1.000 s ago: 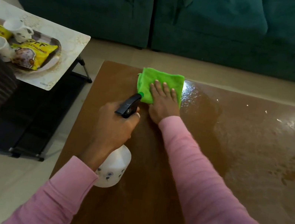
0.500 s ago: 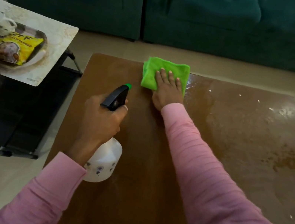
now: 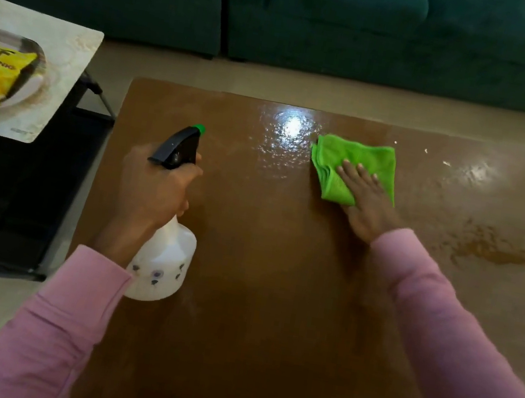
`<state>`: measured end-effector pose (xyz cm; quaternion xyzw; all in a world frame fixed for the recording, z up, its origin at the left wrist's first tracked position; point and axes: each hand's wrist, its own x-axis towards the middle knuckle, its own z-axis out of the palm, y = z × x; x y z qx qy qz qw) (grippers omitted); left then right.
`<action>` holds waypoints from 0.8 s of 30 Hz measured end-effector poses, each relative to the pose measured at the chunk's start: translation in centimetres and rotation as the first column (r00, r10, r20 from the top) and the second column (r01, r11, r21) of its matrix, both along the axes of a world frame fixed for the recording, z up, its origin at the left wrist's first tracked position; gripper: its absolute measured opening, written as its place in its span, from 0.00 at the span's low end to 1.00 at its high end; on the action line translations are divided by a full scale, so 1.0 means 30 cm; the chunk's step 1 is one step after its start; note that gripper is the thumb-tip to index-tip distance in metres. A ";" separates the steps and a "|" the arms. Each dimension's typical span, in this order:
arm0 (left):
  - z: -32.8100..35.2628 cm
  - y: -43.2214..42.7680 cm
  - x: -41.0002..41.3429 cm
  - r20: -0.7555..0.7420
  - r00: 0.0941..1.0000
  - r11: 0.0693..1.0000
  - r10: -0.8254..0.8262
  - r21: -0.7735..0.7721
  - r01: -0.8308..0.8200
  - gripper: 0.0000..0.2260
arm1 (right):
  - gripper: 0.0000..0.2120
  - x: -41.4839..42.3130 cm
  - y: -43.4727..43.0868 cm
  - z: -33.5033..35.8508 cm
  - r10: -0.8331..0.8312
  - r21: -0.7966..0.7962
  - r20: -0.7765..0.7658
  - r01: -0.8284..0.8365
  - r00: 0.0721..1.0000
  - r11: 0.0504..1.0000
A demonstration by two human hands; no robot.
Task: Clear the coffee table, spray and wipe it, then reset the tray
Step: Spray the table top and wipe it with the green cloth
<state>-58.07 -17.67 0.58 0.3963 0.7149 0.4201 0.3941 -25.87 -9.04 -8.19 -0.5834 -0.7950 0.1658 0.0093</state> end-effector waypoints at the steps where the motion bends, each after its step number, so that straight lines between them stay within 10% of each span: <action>1: 0.003 0.001 0.002 0.010 1.000 1.000 0.000 -0.013 0.000 0.05 | 0.33 0.021 -0.052 -0.005 0.018 0.002 0.016 -0.018 1.000 1.000; 11: 0.013 -0.089 0.251 0.145 0.958 0.955 -0.248 -0.130 0.267 0.02 | 0.29 -0.034 0.274 -0.013 -0.092 -0.003 0.148 0.093 0.985 0.996; 24: 0.010 -0.170 0.314 0.214 0.938 0.954 -0.274 -0.058 0.292 0.03 | 0.36 0.086 -0.208 0.011 -0.054 -0.028 0.138 0.059 0.989 0.998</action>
